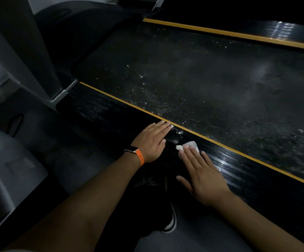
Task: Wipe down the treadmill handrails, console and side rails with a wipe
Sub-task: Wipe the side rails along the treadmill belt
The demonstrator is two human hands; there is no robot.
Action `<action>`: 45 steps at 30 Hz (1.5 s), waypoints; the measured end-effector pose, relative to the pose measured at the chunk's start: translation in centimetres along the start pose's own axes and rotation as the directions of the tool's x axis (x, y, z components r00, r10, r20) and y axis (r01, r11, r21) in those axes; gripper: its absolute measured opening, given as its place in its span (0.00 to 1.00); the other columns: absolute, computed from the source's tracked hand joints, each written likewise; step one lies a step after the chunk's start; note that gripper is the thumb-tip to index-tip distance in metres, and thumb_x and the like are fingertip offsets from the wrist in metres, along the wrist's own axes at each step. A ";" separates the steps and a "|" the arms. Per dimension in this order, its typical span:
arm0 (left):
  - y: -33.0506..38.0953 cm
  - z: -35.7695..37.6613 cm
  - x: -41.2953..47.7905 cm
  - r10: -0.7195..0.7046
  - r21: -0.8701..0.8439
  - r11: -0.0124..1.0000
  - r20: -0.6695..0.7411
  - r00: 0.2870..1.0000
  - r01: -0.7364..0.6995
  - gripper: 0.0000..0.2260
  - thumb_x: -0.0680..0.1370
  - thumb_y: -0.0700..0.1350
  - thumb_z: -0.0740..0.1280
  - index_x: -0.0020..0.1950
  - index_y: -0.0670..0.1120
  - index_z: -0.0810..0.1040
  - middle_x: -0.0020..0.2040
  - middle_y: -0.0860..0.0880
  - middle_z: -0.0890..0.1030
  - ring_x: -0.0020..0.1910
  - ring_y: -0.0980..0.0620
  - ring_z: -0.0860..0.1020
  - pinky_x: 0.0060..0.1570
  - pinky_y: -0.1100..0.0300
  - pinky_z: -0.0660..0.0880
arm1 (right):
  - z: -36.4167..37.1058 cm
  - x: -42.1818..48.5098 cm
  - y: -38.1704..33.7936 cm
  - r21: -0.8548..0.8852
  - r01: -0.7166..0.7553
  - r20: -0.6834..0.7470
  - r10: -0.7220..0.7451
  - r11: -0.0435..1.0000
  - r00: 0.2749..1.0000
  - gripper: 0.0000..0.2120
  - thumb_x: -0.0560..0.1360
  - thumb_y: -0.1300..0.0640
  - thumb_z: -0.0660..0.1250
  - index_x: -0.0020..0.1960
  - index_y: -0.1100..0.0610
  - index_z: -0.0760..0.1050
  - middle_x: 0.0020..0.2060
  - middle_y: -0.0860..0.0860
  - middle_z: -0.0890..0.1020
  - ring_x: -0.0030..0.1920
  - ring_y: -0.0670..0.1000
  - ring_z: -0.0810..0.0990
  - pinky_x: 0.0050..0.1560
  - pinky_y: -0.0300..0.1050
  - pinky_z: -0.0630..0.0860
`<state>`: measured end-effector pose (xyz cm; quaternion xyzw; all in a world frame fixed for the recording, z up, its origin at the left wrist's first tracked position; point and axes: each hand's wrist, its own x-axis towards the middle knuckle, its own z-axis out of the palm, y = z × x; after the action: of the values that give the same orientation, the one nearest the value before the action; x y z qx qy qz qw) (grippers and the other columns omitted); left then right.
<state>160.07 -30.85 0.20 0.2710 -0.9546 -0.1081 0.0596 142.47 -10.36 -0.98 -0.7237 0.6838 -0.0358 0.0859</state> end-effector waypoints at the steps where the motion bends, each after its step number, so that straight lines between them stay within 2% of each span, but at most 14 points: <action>1: 0.0 0.0 0.0 -0.001 0.002 1.000 0.005 1.000 0.001 0.26 0.83 0.47 0.56 0.81 0.45 0.64 0.82 0.49 0.62 0.82 0.51 0.56 0.81 0.53 0.51 | -0.1 -1.0 0.4 0.012 -0.016 0.009 0.016 1.000 1.000 0.38 0.85 0.32 0.44 0.85 0.56 0.53 0.84 0.54 0.54 0.84 0.53 0.48 0.81 0.56 0.48; 4: 0.1 0.0 0.0 -0.005 0.015 1.000 0.007 1.000 0.005 0.26 0.83 0.47 0.56 0.81 0.45 0.64 0.82 0.49 0.62 0.82 0.51 0.56 0.81 0.53 0.50 | -0.6 -0.8 0.2 0.023 -0.032 0.061 0.031 0.999 0.998 0.40 0.84 0.30 0.43 0.85 0.56 0.49 0.84 0.54 0.51 0.84 0.53 0.44 0.82 0.55 0.46; 9: 0.1 0.0 0.0 -0.013 0.011 1.000 -0.002 1.000 0.013 0.26 0.82 0.47 0.56 0.81 0.45 0.65 0.82 0.49 0.62 0.82 0.52 0.56 0.81 0.55 0.49 | -1.8 5.3 -1.7 0.051 -0.011 0.117 0.005 0.999 0.993 0.44 0.78 0.28 0.33 0.85 0.55 0.39 0.83 0.52 0.40 0.83 0.52 0.35 0.82 0.53 0.36; 15: 0.0 0.0 0.0 -0.006 0.017 1.000 0.012 1.000 0.006 0.26 0.83 0.48 0.56 0.81 0.45 0.63 0.82 0.49 0.61 0.82 0.52 0.55 0.81 0.54 0.49 | -1.6 1.2 0.8 0.034 -0.021 0.096 0.018 0.999 0.995 0.40 0.82 0.29 0.36 0.85 0.53 0.41 0.84 0.51 0.42 0.83 0.51 0.36 0.83 0.52 0.37; 18: 0.0 0.0 0.0 -0.014 0.020 1.000 0.017 1.000 0.014 0.26 0.83 0.48 0.55 0.82 0.45 0.63 0.82 0.49 0.61 0.82 0.52 0.55 0.81 0.55 0.48 | -1.7 -0.6 1.6 0.032 -0.058 0.133 0.054 0.998 0.990 0.41 0.82 0.27 0.37 0.85 0.53 0.41 0.84 0.51 0.42 0.83 0.50 0.35 0.83 0.54 0.39; 25: 0.1 -0.1 0.1 -0.023 0.012 1.000 0.011 1.000 0.022 0.27 0.82 0.49 0.54 0.81 0.45 0.64 0.82 0.49 0.62 0.82 0.52 0.56 0.81 0.54 0.50 | -2.1 5.7 -1.5 0.095 0.006 0.145 -0.020 0.995 0.989 0.51 0.71 0.24 0.21 0.84 0.54 0.37 0.83 0.51 0.38 0.82 0.52 0.33 0.82 0.55 0.34; 28: 0.0 0.0 0.0 -0.011 0.016 1.000 0.017 1.000 0.010 0.26 0.82 0.49 0.55 0.81 0.45 0.64 0.82 0.49 0.62 0.82 0.53 0.55 0.81 0.54 0.50 | -1.9 4.0 -0.7 0.081 0.009 0.124 -0.019 0.997 0.992 0.45 0.77 0.25 0.28 0.84 0.53 0.37 0.84 0.51 0.40 0.83 0.51 0.33 0.82 0.54 0.36; 30: 0.0 0.0 0.0 -0.011 0.015 1.000 0.021 1.000 0.011 0.26 0.83 0.48 0.55 0.81 0.45 0.63 0.82 0.50 0.61 0.82 0.52 0.55 0.81 0.54 0.50 | -1.6 1.3 0.8 0.068 -0.014 0.099 0.007 0.998 0.995 0.41 0.81 0.27 0.35 0.85 0.52 0.39 0.84 0.51 0.41 0.83 0.50 0.35 0.83 0.54 0.38; 32: 0.0 -0.1 0.0 -0.020 0.004 1.000 0.032 0.999 0.019 0.26 0.83 0.48 0.55 0.82 0.45 0.62 0.83 0.50 0.60 0.82 0.52 0.54 0.81 0.54 0.48 | -1.4 -1.2 1.8 0.050 -0.064 0.095 0.059 0.997 0.994 0.40 0.83 0.29 0.38 0.85 0.53 0.43 0.85 0.51 0.44 0.84 0.51 0.38 0.82 0.56 0.41; 34: 0.1 -0.1 0.0 -0.022 0.002 1.000 0.033 0.999 0.022 0.26 0.83 0.47 0.55 0.82 0.45 0.62 0.83 0.50 0.60 0.82 0.53 0.54 0.81 0.54 0.48 | -1.5 -1.7 1.6 0.047 -0.101 0.116 0.095 0.994 0.989 0.41 0.82 0.28 0.37 0.85 0.55 0.44 0.85 0.53 0.46 0.84 0.51 0.39 0.82 0.57 0.43; 37: 0.1 -0.1 0.0 -0.014 0.011 1.000 0.025 1.000 0.013 0.26 0.83 0.48 0.55 0.82 0.45 0.63 0.83 0.50 0.61 0.82 0.52 0.54 0.81 0.53 0.50 | -2.0 1.5 0.6 0.081 -0.094 0.147 0.082 0.992 0.986 0.46 0.77 0.26 0.26 0.84 0.54 0.37 0.83 0.52 0.39 0.83 0.52 0.33 0.83 0.57 0.40; 40: 0.0 0.0 0.1 -0.013 0.018 1.000 0.016 1.000 0.013 0.27 0.82 0.48 0.55 0.81 0.45 0.64 0.82 0.49 0.62 0.82 0.52 0.55 0.81 0.54 0.50 | -2.1 5.9 -0.3 0.106 -0.097 0.109 0.086 0.990 0.990 0.51 0.71 0.26 0.18 0.84 0.55 0.37 0.83 0.51 0.38 0.82 0.53 0.33 0.83 0.57 0.40; 43: 0.1 -0.1 0.1 -0.007 0.015 1.000 0.015 1.000 0.007 0.27 0.81 0.49 0.53 0.81 0.45 0.64 0.82 0.49 0.62 0.82 0.52 0.55 0.81 0.54 0.50 | -2.0 6.5 -0.3 0.103 -0.104 0.111 0.092 0.989 0.989 0.51 0.71 0.26 0.19 0.85 0.54 0.38 0.82 0.51 0.37 0.82 0.52 0.33 0.83 0.56 0.41; 45: 0.1 -0.2 0.0 -0.003 0.009 1.000 0.016 1.000 0.003 0.27 0.82 0.49 0.54 0.81 0.45 0.64 0.82 0.49 0.62 0.82 0.52 0.55 0.81 0.54 0.50 | -1.8 4.7 0.4 0.094 -0.114 0.094 0.105 0.989 0.990 0.46 0.76 0.26 0.25 0.85 0.53 0.38 0.83 0.51 0.38 0.82 0.51 0.33 0.83 0.55 0.41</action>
<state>160.08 -30.77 0.39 0.2720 -0.9551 -0.1059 0.0503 142.05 -15.18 0.36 -0.6809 0.7153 -0.0324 0.1538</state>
